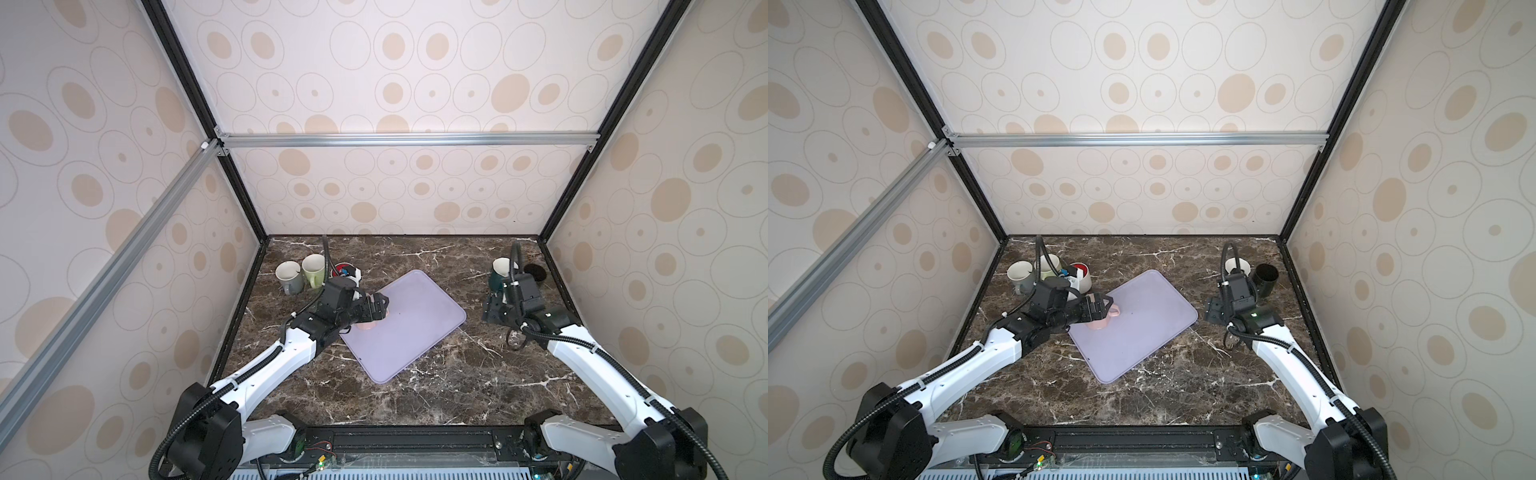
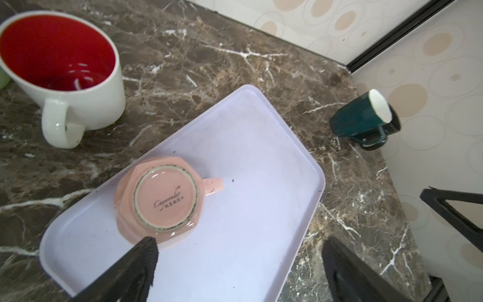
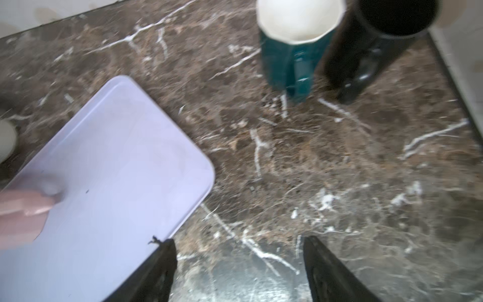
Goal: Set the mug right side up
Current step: 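Set the black mug down beside the teal mug and open the right gripper, then move the left gripper over the upside-down pink mug on the tray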
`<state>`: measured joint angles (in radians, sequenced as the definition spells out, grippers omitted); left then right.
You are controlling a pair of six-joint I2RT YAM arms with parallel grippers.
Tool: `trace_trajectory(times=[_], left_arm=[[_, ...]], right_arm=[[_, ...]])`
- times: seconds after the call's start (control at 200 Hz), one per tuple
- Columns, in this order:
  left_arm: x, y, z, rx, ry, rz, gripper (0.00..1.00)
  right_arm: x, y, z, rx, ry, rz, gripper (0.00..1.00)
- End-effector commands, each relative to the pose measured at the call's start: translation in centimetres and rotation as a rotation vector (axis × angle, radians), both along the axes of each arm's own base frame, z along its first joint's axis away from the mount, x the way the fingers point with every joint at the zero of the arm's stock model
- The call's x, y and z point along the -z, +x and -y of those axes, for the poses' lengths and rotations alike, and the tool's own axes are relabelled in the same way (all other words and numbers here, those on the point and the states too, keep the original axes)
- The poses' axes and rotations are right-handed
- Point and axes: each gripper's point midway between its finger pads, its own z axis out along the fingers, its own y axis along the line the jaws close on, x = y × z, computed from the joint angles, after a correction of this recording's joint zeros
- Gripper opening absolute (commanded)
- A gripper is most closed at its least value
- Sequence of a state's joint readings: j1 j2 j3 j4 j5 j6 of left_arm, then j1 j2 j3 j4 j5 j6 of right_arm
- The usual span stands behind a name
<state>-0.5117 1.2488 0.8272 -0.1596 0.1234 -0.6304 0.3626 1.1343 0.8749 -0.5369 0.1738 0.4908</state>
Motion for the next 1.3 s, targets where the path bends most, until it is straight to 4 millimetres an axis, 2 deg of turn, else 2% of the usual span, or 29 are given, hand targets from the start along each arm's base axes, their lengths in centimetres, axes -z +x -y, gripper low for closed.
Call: trace_trajectory(times=[0.0, 0.07, 0.33, 0.68, 0.915, 1.19, 1.295], left_arm=[[0.0, 0.8, -0.9, -0.034, 0.089, -0.004, 0.98], [0.6, 1.4, -1.3, -0.057, 0.130, -0.019, 0.98], [1.7, 2.7, -0.8, -0.064, 0.156, -0.044, 0.98], [2.1, 5.8, 1.5, -0.017, 0.170, -0.044, 0.98], [2.0, 7.6, 4.4, 0.030, 0.086, -0.032, 0.98], [2.3, 8.1, 9.8, 0.133, 0.028, -0.034, 0.98], [2.4, 8.5, 11.0, 0.157, 0.047, -0.036, 0.98]], right_arm=[[0.9, -1.0, -2.2, -0.028, 0.063, -0.010, 0.78], [1.3, -1.6, -2.7, -0.055, 0.069, -0.017, 0.78], [1.9, -3.0, -1.8, -0.041, 0.060, -0.023, 0.79], [3.5, -4.6, -0.5, -0.013, 0.028, -0.059, 0.79], [3.5, -5.8, 0.7, 0.022, 0.011, -0.048, 0.79], [2.9, -7.3, 2.0, 0.053, 0.010, -0.021, 0.80], [2.6, -7.8, 2.1, 0.055, 0.031, 0.005, 0.82]])
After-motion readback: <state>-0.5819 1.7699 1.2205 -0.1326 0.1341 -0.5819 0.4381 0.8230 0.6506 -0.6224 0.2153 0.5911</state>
